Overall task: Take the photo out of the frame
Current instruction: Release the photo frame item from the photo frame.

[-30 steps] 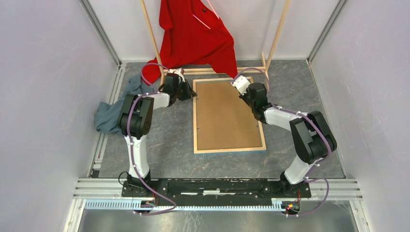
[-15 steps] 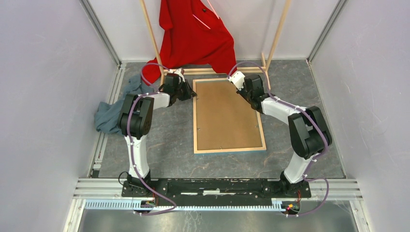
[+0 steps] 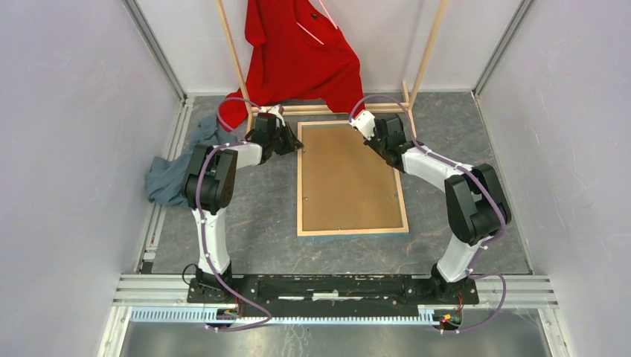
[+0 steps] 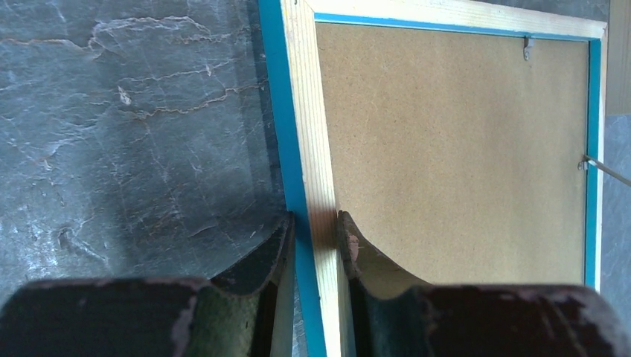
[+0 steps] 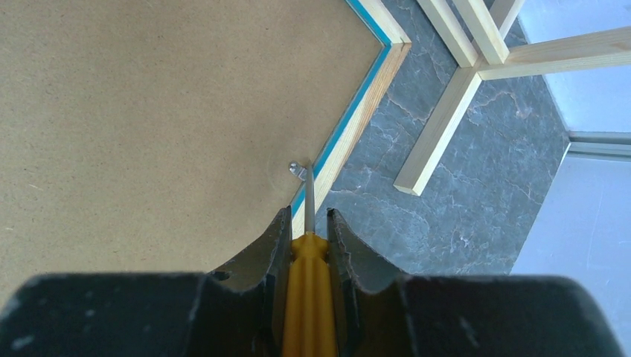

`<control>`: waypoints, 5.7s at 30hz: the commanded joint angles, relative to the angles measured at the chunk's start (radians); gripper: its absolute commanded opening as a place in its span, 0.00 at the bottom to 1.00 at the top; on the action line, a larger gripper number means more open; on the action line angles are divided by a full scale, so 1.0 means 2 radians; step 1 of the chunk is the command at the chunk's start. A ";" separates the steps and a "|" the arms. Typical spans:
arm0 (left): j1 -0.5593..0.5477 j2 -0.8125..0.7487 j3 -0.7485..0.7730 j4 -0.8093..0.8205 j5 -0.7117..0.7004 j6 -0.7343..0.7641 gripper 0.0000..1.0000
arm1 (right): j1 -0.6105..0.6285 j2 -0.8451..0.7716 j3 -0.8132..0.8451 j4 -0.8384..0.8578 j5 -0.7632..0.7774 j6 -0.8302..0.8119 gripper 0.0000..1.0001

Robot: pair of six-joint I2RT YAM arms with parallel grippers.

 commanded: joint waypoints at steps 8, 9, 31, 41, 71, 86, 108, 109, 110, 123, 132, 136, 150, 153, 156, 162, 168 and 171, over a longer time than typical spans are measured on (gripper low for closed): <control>-0.002 0.035 -0.027 -0.083 -0.074 -0.014 0.02 | -0.002 -0.021 0.030 -0.154 -0.022 0.002 0.00; -0.002 0.034 -0.028 -0.084 -0.077 -0.016 0.02 | -0.002 -0.022 0.030 -0.159 -0.025 0.002 0.00; 0.001 -0.080 -0.002 -0.107 -0.014 0.048 0.70 | -0.027 -0.022 0.051 -0.147 -0.051 0.008 0.00; -0.012 -0.224 -0.041 -0.114 0.118 0.242 0.82 | -0.027 -0.023 0.031 -0.128 -0.068 0.017 0.00; -0.408 -0.251 -0.198 -0.198 -0.098 0.552 0.81 | -0.030 -0.041 0.003 -0.108 -0.093 0.022 0.00; -0.409 -0.234 -0.202 -0.195 -0.078 0.529 0.12 | -0.030 -0.039 0.004 -0.113 -0.095 0.022 0.00; -0.408 -0.228 -0.198 -0.194 -0.068 0.513 0.02 | -0.030 -0.050 0.012 -0.137 -0.121 0.024 0.00; -0.408 -0.228 -0.197 -0.194 -0.068 0.512 0.02 | -0.030 -0.050 0.014 -0.138 -0.123 0.024 0.00; -0.408 -0.228 -0.197 -0.194 -0.068 0.512 0.02 | -0.030 -0.049 0.014 -0.140 -0.123 0.025 0.00; -0.408 -0.229 -0.198 -0.193 -0.063 0.511 0.02 | -0.032 -0.051 0.012 -0.142 -0.143 0.027 0.00; -0.408 -0.230 -0.199 -0.194 -0.059 0.513 0.02 | -0.032 -0.051 0.009 -0.140 -0.168 0.030 0.00; -0.408 -0.229 -0.199 -0.193 -0.058 0.512 0.02 | -0.032 -0.052 0.010 -0.142 -0.179 0.031 0.00; -0.408 -0.228 -0.199 -0.192 -0.055 0.512 0.02 | -0.032 -0.064 -0.001 -0.130 -0.147 0.020 0.00; -0.408 -0.228 -0.199 -0.192 -0.056 0.512 0.02 | -0.032 -0.057 0.003 -0.134 -0.155 0.025 0.00; -0.408 -0.228 -0.199 -0.193 -0.056 0.512 0.02 | -0.032 -0.055 0.001 -0.127 -0.156 0.026 0.00; -0.408 -0.228 -0.198 -0.193 -0.055 0.512 0.02 | -0.033 -0.062 -0.014 -0.096 -0.157 0.036 0.00; -0.408 -0.228 -0.199 -0.193 -0.054 0.512 0.02 | -0.033 -0.069 -0.031 -0.065 -0.166 0.046 0.00; -0.408 -0.228 -0.199 -0.193 -0.054 0.512 0.02 | -0.032 -0.068 -0.037 -0.053 -0.164 0.048 0.00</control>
